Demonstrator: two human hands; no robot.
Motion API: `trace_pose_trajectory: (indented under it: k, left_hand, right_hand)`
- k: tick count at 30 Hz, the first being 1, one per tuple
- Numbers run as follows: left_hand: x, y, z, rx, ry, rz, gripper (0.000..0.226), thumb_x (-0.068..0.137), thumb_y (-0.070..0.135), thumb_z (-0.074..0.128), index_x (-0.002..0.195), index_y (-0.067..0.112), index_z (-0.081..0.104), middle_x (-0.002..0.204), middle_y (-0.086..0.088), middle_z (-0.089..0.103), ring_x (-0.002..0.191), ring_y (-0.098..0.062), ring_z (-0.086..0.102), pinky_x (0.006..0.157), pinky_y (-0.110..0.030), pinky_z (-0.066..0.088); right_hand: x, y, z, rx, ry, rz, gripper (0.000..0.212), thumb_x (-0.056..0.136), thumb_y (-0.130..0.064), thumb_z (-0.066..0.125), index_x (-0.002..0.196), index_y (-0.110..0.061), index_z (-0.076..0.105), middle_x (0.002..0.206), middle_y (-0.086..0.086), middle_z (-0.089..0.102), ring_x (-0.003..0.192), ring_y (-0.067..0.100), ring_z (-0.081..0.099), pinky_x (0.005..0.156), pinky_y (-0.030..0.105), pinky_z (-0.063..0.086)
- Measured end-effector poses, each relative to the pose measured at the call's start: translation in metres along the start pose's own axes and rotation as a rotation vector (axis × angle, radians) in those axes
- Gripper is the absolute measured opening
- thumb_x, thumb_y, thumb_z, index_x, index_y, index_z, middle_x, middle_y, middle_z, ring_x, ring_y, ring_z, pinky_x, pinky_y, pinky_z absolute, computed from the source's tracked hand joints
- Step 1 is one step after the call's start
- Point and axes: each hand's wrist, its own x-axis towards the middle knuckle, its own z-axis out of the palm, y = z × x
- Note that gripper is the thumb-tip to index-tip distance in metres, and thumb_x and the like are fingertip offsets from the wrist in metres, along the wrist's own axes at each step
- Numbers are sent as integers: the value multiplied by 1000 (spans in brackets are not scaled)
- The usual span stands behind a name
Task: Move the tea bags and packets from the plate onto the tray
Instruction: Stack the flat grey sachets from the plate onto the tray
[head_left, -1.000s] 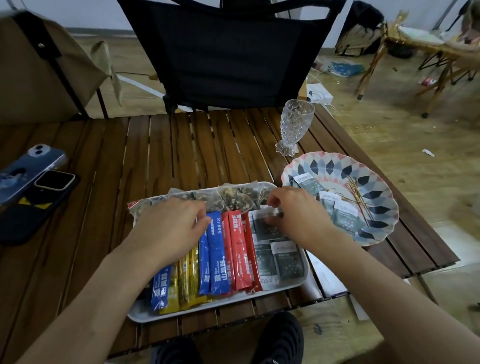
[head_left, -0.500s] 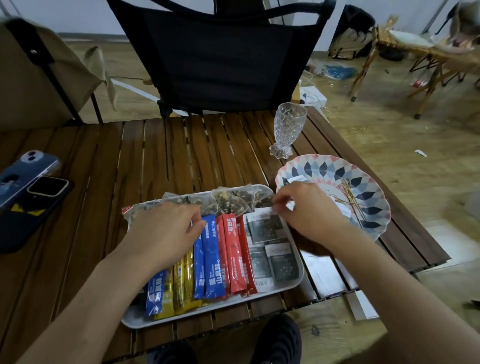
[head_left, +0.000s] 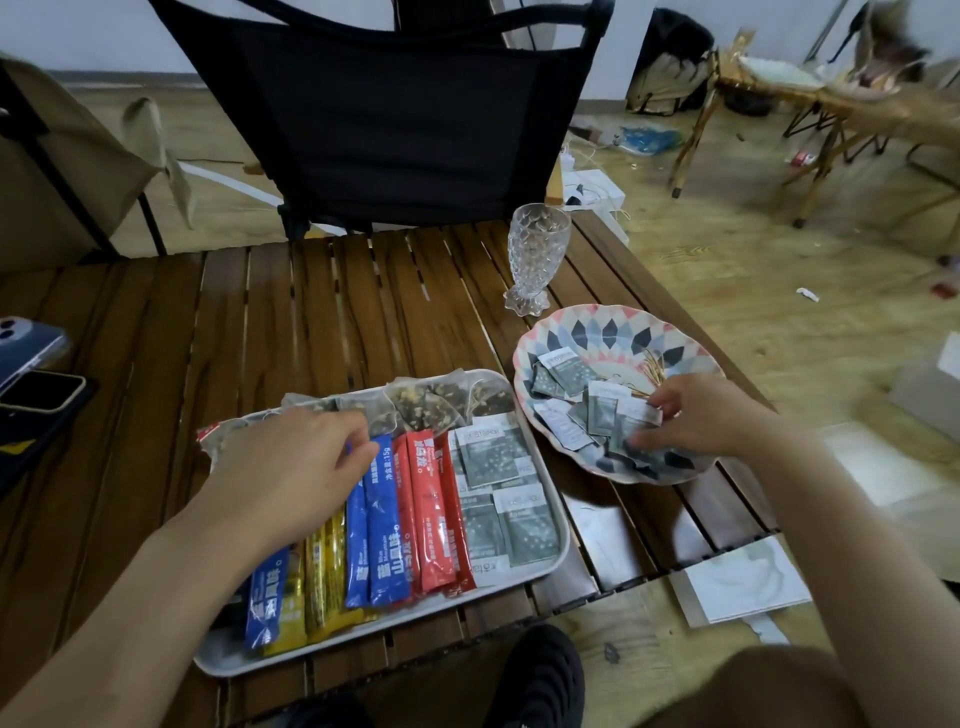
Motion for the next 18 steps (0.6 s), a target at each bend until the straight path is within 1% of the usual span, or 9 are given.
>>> trace_pose_trajectory:
  k: [1,3,7,9,11,12,14,16,18]
  left_hand:
    - [0,0,0,2,-2,1,21,97,57,47,92,37,53,85,15,66,82,0,63,72,-26,58]
    - [1,0,1,1,-3,4,21,97,57,47,90,38,52,84,16,65,81,1,63,72,-27,58]
    - [2,-2,1,-2,-8,0,23,96,58,47,89,37,53,83,17,65,79,2,62,69,-24,56]
    - [3,-3,1,0,-11,1,22,96,58,47,89,37,53,84,18,65,79,3,61,67,-21,54]
    - [3,-3,2,8,-8,1,21,96,57,48,90,38,53,85,19,64,79,3,60,65,-19,52]
    - [3,-3,3,16,-4,1,21,96,57,48,90,38,54,85,19,64,80,2,60,66,-19,52]
    - [2,-3,3,28,5,2,22,96,58,48,90,38,54,84,19,63,79,2,60,67,-20,52]
    - [2,-2,3,25,6,6,22,96,58,48,89,38,54,82,19,63,78,2,59,66,-20,52]
    - [2,-3,3,17,-2,4,22,96,58,47,89,38,53,82,19,63,77,2,59,65,-19,51]
  right_hand:
    - [2,0,1,21,4,7,72,63,-58,85,120,-20,65,110,1,68,103,21,60,89,34,50]
    - [5,1,2,67,10,25,69,60,-55,88,115,-22,64,106,2,68,99,22,62,83,33,51]
    - [7,3,-1,121,41,18,40,70,-38,88,94,-21,62,89,0,66,81,17,60,62,27,43]
    - [7,6,-3,178,69,-3,25,78,-27,84,93,-17,66,88,1,69,75,16,61,58,26,45]
    - [7,9,-6,307,48,-31,19,83,-20,79,98,-13,70,90,4,72,73,20,66,66,34,56]
    - [5,9,-7,356,37,-51,16,86,-18,76,100,-13,71,90,5,72,71,21,67,68,36,58]
    - [3,4,-6,366,63,-106,12,88,-21,74,99,-17,72,90,6,72,70,22,66,67,36,55]
    - [4,-3,-1,304,132,-139,20,87,-31,74,101,-18,71,95,1,71,82,22,66,75,34,53]
    - [5,-13,4,287,165,-137,26,85,-35,76,100,-16,68,95,-3,66,86,19,63,77,34,50]
